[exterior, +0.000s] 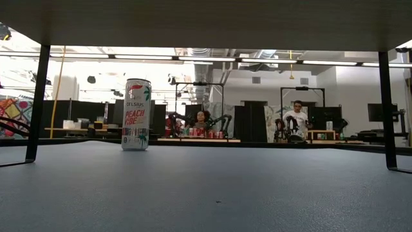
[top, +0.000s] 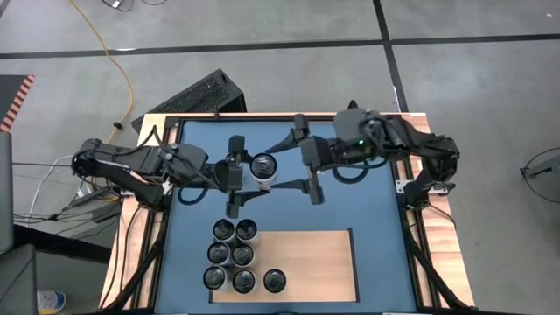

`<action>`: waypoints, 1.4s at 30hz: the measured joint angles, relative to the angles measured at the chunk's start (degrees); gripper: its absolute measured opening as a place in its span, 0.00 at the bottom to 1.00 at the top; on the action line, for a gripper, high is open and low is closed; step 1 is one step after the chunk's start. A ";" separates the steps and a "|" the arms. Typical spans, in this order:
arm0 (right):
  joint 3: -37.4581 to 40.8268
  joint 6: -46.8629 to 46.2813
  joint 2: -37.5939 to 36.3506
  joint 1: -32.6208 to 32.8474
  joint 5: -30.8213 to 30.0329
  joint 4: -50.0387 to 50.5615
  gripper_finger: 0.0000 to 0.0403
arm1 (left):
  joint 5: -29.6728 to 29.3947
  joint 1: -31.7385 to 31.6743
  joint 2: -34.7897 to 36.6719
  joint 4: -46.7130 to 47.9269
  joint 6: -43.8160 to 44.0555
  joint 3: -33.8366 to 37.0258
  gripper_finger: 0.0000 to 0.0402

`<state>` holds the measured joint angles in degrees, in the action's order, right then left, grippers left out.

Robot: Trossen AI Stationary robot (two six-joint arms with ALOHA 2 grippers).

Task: Place canned beverage on shelf
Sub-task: Put the right white pink soda can on the shelf aligned with the other white pink soda can

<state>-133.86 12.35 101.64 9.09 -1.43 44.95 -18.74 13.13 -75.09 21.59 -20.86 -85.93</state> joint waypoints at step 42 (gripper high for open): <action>0.24 4.58 1.31 -2.06 6.55 -8.84 0.49 | -2.68 0.59 0.17 -4.45 -4.37 0.00 0.68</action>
<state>-133.62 16.92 102.95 7.03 5.12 36.11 -21.43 13.71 -74.91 17.14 -25.23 -85.93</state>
